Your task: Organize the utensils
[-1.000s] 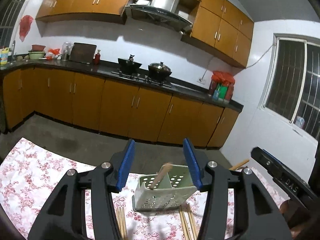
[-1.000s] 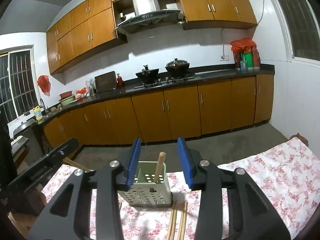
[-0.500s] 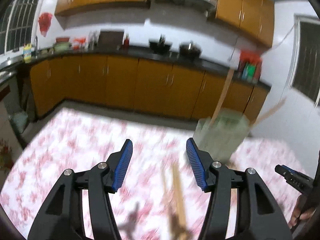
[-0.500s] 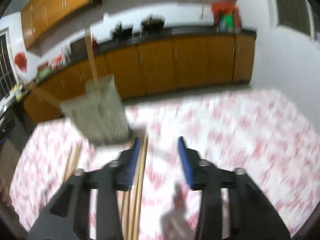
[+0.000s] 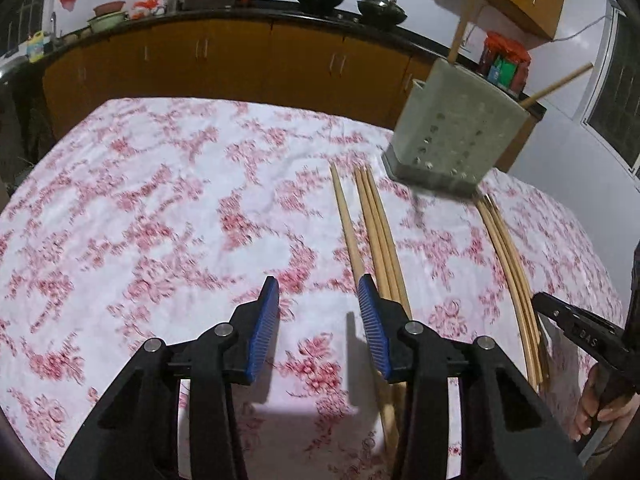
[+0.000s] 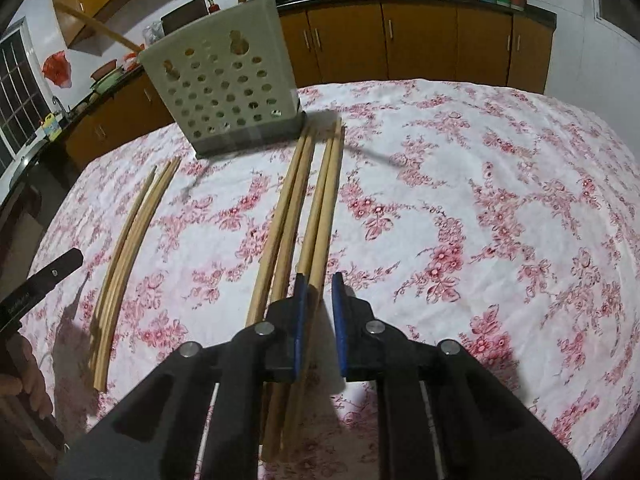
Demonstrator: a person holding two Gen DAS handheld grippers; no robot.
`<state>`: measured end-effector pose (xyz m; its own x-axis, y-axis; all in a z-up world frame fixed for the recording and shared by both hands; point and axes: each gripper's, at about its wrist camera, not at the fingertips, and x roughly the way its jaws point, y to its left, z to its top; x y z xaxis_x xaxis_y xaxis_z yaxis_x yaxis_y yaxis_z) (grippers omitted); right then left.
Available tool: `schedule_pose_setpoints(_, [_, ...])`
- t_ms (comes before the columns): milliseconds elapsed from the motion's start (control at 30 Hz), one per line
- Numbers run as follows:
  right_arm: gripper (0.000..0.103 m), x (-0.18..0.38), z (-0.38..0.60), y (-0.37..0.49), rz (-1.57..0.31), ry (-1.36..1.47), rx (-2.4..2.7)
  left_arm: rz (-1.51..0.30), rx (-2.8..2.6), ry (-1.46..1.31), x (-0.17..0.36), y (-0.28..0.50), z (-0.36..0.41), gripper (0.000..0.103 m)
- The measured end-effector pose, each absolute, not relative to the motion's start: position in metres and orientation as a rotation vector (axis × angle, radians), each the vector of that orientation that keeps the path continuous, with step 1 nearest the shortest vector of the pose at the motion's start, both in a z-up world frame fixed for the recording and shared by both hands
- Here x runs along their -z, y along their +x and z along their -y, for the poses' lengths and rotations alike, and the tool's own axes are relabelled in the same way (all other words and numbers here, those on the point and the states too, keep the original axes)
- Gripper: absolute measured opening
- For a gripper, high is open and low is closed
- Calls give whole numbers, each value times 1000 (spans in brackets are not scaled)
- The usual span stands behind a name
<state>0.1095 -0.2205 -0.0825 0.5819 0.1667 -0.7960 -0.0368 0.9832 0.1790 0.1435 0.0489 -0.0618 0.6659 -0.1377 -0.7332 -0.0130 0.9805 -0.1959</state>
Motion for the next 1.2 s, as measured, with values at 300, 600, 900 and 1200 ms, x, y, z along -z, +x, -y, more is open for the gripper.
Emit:
schedule_pose_setpoints(300, [8, 83, 237, 114, -928, 133, 3, -880, 134, -192, 71, 142, -35, 28])
schedule_pose_setpoints(600, [8, 84, 249, 112, -926, 137, 24, -910, 154, -128, 78, 141, -22, 23])
schedule_pose_setpoints(900, [13, 83, 240, 107, -917, 84, 17, -911, 123, -68, 80, 141, -14, 12])
schedule_pose_setpoints(1200, [8, 84, 227, 111, -909, 29, -2, -910, 103, -42, 81, 150, -18, 8])
